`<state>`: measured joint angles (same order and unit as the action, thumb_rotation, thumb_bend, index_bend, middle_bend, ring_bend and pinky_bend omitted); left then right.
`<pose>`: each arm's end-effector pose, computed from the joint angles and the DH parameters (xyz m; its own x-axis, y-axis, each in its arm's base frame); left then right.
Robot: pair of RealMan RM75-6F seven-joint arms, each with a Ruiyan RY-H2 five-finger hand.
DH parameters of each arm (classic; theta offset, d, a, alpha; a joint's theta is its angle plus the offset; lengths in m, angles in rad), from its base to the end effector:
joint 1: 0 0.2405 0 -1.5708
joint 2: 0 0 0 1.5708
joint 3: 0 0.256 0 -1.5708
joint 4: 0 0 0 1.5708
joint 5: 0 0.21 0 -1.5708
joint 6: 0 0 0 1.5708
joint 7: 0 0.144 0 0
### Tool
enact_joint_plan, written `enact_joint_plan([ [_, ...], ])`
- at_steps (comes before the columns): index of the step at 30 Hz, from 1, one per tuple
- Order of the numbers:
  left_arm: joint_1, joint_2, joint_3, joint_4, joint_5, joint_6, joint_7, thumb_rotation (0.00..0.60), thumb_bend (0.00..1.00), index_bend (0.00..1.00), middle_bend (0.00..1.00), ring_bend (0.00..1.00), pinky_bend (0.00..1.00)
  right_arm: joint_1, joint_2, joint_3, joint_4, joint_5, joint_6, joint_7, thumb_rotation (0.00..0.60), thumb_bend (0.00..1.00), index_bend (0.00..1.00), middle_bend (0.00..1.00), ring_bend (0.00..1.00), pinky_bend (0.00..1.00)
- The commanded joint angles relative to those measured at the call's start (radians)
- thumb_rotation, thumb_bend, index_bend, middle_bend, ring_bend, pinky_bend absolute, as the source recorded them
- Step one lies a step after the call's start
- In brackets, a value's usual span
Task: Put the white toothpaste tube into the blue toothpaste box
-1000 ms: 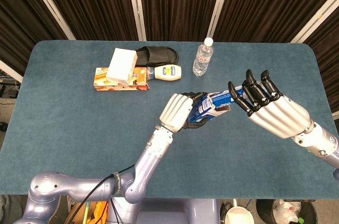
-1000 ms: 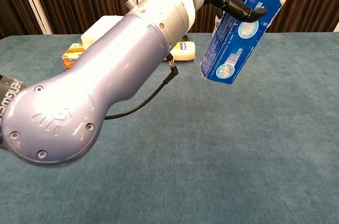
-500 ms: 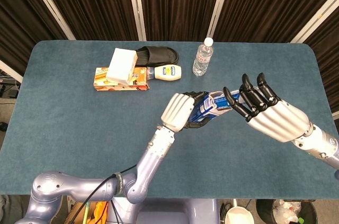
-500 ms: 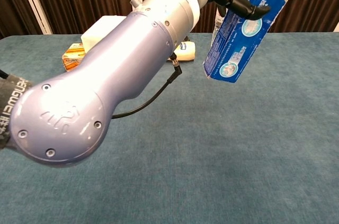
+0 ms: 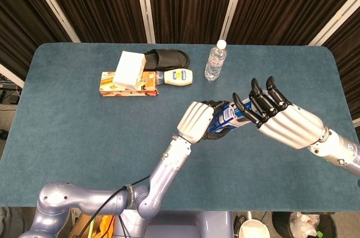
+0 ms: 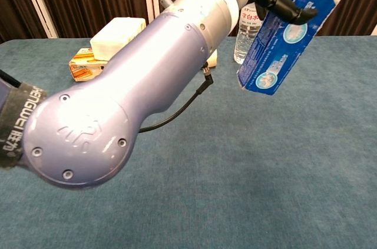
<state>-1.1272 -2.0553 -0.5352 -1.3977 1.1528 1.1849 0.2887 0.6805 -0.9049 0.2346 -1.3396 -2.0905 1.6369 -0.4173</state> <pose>0.1063 0.3189 -0.0607 -0.1398 0.1704 0.9754 0.7879 -0.5775 0.2138 -0.1197 -0.3162 0.2452 0.3968 0.8822 0.2537 0.0739 -0.3062 0.9491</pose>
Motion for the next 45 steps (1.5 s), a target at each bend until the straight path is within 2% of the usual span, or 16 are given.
enact_joint_plan([
  [1,-0.01,-0.007,-0.01,0.003,0.003,0.002,-0.004,0.6,0.39,0.34,0.49,0.49,0.56,-0.002,-0.003,-0.004,0.001,0.003,-0.001,0.006,0.6,0.36,0.25,0.53,0.31,0.41],
  [8,-0.035,-0.024,-0.038,0.017,0.007,0.011,-0.02,0.6,0.39,0.34,0.49,0.49,0.56,-0.012,-0.01,-0.023,0.019,-0.012,0.008,0.018,0.6,0.36,0.25,0.53,0.31,0.41],
  [21,-0.051,-0.041,-0.049,0.036,0.063,0.058,-0.089,0.6,0.39,0.33,0.48,0.49,0.56,-0.038,-0.014,-0.041,0.05,-0.001,0.02,0.028,0.6,0.36,0.24,0.53,0.3,0.4],
  [29,-0.053,-0.047,-0.058,0.041,0.089,0.089,-0.131,0.6,0.39,0.33,0.48,0.48,0.56,-0.058,-0.016,-0.048,0.052,0.028,0.011,0.028,0.6,0.35,0.19,0.49,0.26,0.33],
  [36,-0.054,-0.05,-0.052,0.06,0.134,0.12,-0.184,0.6,0.39,0.32,0.48,0.48,0.55,-0.069,-0.023,-0.05,0.043,0.046,0.006,0.022,0.6,0.33,0.08,0.46,0.23,0.29],
  [45,-0.053,-0.049,-0.031,0.094,0.207,0.162,-0.265,0.6,0.4,0.31,0.47,0.47,0.55,-0.082,-0.037,-0.053,0.042,0.062,0.01,0.021,0.6,0.32,0.05,0.45,0.23,0.29],
])
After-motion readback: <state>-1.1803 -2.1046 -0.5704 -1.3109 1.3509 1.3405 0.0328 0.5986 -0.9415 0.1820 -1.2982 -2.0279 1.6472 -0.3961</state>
